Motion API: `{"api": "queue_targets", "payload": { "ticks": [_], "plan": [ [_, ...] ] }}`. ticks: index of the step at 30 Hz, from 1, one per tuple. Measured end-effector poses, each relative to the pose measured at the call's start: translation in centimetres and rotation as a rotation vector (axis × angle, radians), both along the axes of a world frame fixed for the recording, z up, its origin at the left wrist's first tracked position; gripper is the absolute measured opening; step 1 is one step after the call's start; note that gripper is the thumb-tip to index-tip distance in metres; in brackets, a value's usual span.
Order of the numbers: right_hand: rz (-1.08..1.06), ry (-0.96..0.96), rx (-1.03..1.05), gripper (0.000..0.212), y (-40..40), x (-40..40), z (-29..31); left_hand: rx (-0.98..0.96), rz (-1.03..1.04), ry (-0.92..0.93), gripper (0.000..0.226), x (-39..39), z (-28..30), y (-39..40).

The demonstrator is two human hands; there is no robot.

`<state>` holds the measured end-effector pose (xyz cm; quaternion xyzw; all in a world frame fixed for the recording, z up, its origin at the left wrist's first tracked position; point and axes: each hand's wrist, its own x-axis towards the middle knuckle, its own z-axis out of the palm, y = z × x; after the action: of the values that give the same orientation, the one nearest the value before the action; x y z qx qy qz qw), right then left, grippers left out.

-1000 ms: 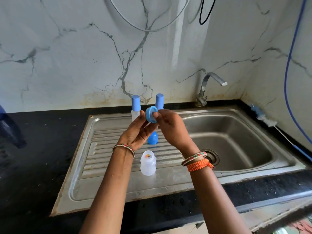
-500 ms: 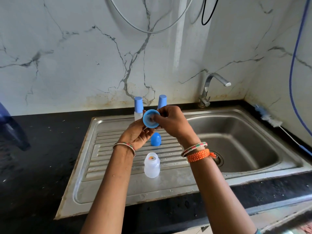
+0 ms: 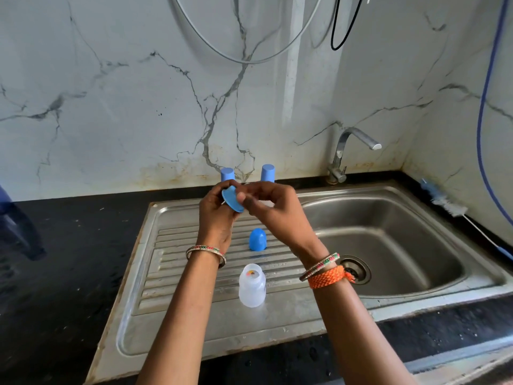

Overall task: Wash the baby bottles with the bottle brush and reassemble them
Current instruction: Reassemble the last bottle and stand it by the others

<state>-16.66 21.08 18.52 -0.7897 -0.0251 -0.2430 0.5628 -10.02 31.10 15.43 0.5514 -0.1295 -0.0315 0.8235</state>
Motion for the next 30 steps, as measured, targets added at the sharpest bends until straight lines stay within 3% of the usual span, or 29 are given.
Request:
{"api": "queue_targets", "payload": {
  "ticks": [4,6,8,11,13,15,18,21,26,30],
  "plan": [
    [-0.075,-0.016,0.152,0.028,-0.3,0.9,0.4,-0.052,-0.117,0.023,0.027,0.1,0.8,0.5],
    [-0.026,0.021,0.185,0.016,-0.7,1.2,0.9,-0.061,-0.149,0.024,0.030,0.1,1.2,0.6],
    [-0.053,0.013,0.176,0.008,-1.1,1.3,1.2,-0.067,-0.220,0.040,0.036,0.5,1.3,0.8],
    [-0.200,-0.038,0.099,0.017,-1.0,1.2,1.4,-0.190,-0.439,0.095,0.029,0.8,1.6,1.1],
    [-0.293,-0.101,-0.001,0.022,-0.7,1.0,1.6,-0.264,-0.542,0.141,0.050,0.7,1.8,1.0],
    [-0.330,-0.146,-0.133,0.025,-0.5,0.8,1.8,-0.173,-0.527,0.066,0.069,0.8,1.8,0.5],
    [-0.356,-0.153,-0.228,0.022,-1.0,0.8,2.0,-0.087,-0.503,-0.044,0.065,1.1,1.7,0.3],
    [-0.351,-0.092,-0.180,0.018,-1.9,1.1,2.2,-0.094,-0.593,-0.124,0.049,1.5,1.5,1.0],
    [-0.238,0.177,0.023,0.015,-3.3,2.0,3.1,-0.038,-0.616,-0.159,0.064,1.7,1.1,1.2],
    [-0.350,0.094,-0.115,0.014,-1.8,1.9,2.5,-0.035,-0.505,-0.103,0.052,1.6,1.0,0.7]
  ]
}}
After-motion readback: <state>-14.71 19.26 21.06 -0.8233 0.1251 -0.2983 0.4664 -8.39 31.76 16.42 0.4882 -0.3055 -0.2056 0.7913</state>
